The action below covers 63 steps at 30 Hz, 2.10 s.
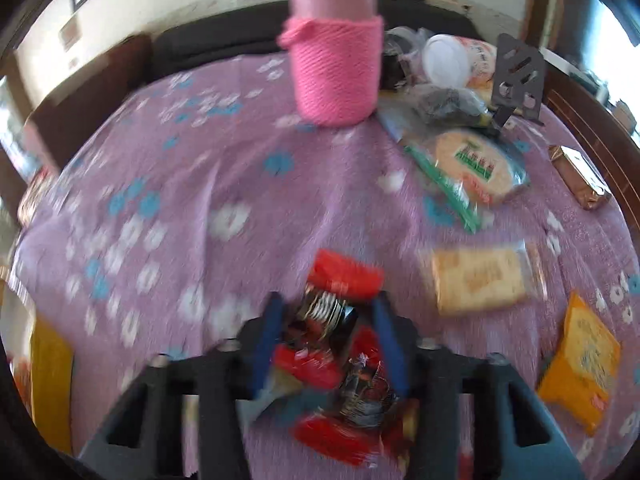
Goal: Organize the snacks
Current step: 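Move both tools back over the table toward the red candy packets, then grasp the red Golden Crown bar with the right tool while the left tool grasps a red candy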
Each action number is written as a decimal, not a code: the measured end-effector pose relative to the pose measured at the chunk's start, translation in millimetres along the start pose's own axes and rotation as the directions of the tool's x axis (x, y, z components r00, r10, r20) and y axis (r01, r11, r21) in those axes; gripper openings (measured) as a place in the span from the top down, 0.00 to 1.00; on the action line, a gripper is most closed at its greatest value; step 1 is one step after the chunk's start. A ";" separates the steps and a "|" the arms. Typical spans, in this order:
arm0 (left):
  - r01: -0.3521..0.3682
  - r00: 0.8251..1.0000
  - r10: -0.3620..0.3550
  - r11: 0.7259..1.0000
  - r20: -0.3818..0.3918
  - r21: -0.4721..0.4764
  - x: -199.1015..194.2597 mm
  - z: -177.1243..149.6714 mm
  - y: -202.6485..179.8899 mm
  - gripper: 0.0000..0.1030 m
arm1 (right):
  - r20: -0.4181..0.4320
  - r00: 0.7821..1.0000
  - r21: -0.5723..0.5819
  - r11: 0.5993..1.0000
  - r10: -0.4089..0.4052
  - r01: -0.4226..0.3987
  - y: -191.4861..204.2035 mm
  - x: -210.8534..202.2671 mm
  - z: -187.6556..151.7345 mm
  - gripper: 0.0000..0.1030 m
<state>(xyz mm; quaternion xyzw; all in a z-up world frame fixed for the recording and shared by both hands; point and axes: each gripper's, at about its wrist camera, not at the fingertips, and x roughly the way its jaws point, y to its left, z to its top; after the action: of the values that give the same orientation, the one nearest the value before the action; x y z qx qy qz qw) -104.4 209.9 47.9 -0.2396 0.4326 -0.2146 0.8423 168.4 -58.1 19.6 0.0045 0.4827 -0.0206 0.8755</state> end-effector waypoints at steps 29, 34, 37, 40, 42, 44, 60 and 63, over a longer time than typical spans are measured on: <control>-0.029 0.998 0.036 0.992 -0.057 0.123 23.8 -11.6 -70.2 0.29 | 0.055 0.990 -0.100 0.987 0.133 -0.127 -75.5 -42.3 -77.3 0.28; -0.036 0.994 0.048 0.992 -0.097 0.120 59.8 11.7 -68.8 0.30 | 0.098 0.990 -0.083 0.992 0.098 -0.090 -89.3 -55.4 -100.7 0.63; -0.039 0.991 0.051 0.994 -0.122 0.100 83.6 24.3 -71.4 0.30 | 0.109 0.987 -0.065 0.992 0.118 -0.111 -93.2 -56.4 -100.9 0.70; -0.083 0.988 0.096 0.991 -0.121 0.109 104.9 32.4 -79.4 0.30 | 0.115 0.981 -0.029 0.988 0.154 -0.152 -100.3 -59.3 -101.5 0.70; -0.125 0.984 0.139 0.985 -0.112 0.122 121.5 37.5 -85.4 0.30 | 0.113 0.977 -0.012 0.983 0.181 -0.181 -102.9 -61.2 -100.6 0.70; -0.158 0.979 0.175 0.976 -0.106 0.151 139.1 41.8 -91.8 0.30 | 0.125 0.969 0.005 0.976 0.214 -0.216 -106.2 -67.5 -99.9 0.70; -0.406 0.902 0.428 0.798 0.056 0.446 191.7 39.3 -118.7 0.74 | 0.149 0.935 0.063 0.940 0.323 -0.335 -121.4 -79.2 -94.7 0.70; -0.383 0.917 0.395 0.824 0.061 0.418 171.9 38.6 -119.1 0.82 | 0.157 0.933 0.057 0.940 0.325 -0.337 -119.7 -80.8 -96.0 0.70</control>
<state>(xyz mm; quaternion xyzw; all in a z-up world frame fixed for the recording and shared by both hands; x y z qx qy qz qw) 1.1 26.1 30.1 0.0441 0.4274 -0.1300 0.8936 39.5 -172.5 38.1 0.1206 0.4089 0.1068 0.8982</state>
